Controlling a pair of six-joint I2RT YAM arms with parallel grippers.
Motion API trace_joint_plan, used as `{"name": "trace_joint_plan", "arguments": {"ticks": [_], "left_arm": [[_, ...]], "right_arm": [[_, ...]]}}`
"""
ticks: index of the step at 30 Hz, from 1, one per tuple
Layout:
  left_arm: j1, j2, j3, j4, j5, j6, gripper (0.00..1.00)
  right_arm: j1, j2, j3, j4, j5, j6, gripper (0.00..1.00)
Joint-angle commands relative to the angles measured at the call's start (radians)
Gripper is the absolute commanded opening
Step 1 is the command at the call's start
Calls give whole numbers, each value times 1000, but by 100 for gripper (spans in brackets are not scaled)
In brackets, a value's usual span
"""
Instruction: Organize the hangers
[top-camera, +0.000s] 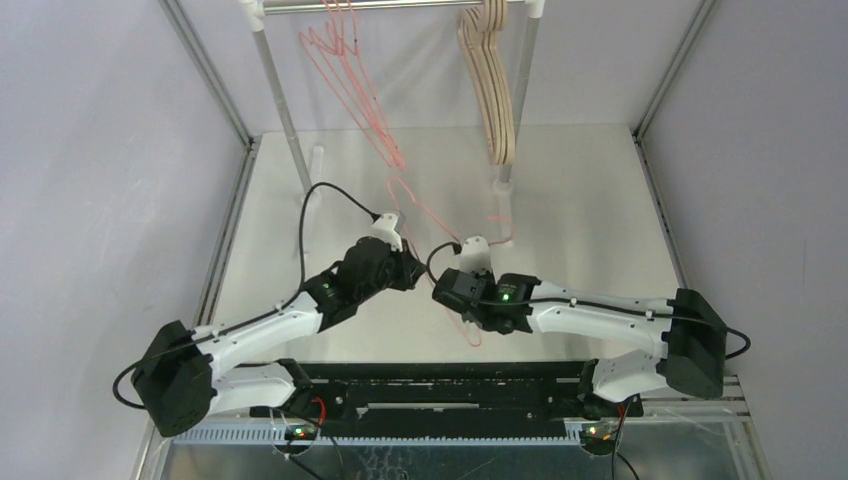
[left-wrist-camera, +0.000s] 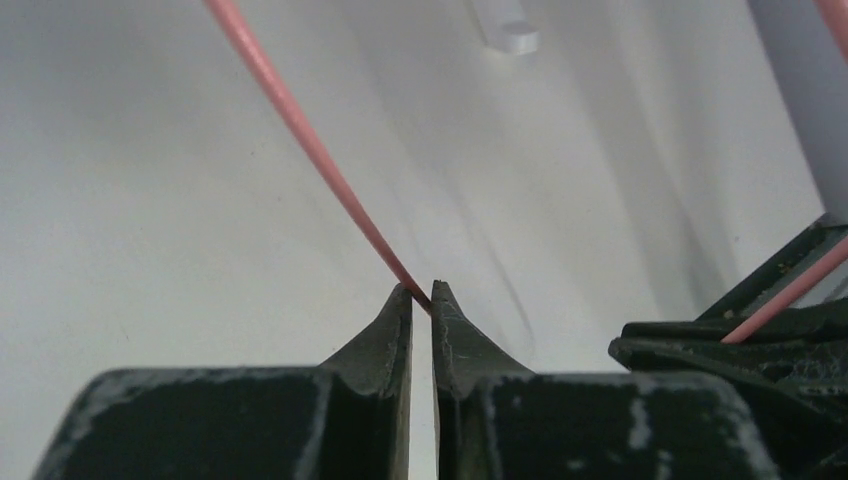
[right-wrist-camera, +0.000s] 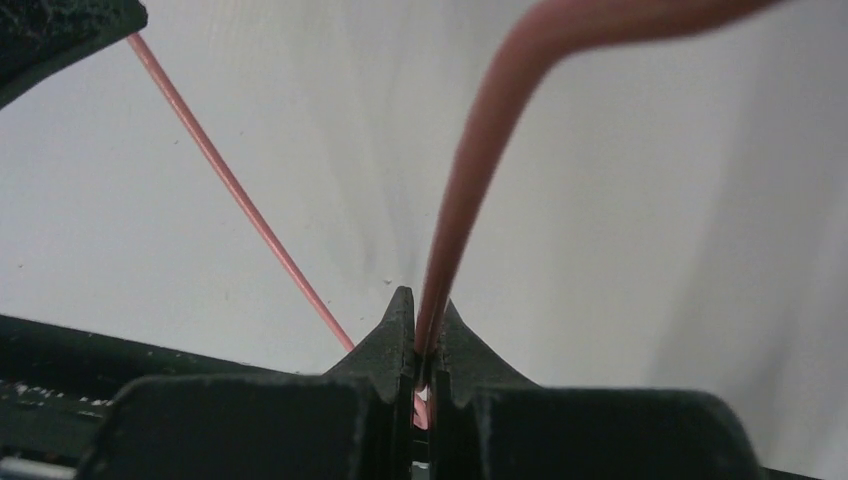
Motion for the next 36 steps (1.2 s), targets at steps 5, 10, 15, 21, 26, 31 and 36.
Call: {"name": "trace_joint_plan", "arguments": {"ticks": [5, 10, 15, 21, 26, 31, 36], "left_arm": [[18, -85, -64, -82, -86, 44, 11], [18, -121, -90, -80, -73, 44, 11], [18, -185, -103, -120, -105, 56, 15], [18, -271, -113, -160, -131, 54, 25], [17, -307, -116, -187, -154, 55, 26], [18, -298, -117, -188, -156, 54, 26], [18, -273, -113, -182, -150, 54, 26]], "right_arm": [[-47, 96, 314, -349, 361, -197, 0], [-102, 152, 451, -390, 448, -251, 0], [-119, 191, 514, -346, 492, -345, 0], [-140, 267, 605, -389, 536, -383, 0], [-137, 272, 584, -371, 503, -397, 0], [-107, 260, 515, -396, 488, -355, 0], [-74, 245, 479, -473, 498, -288, 0]]}}
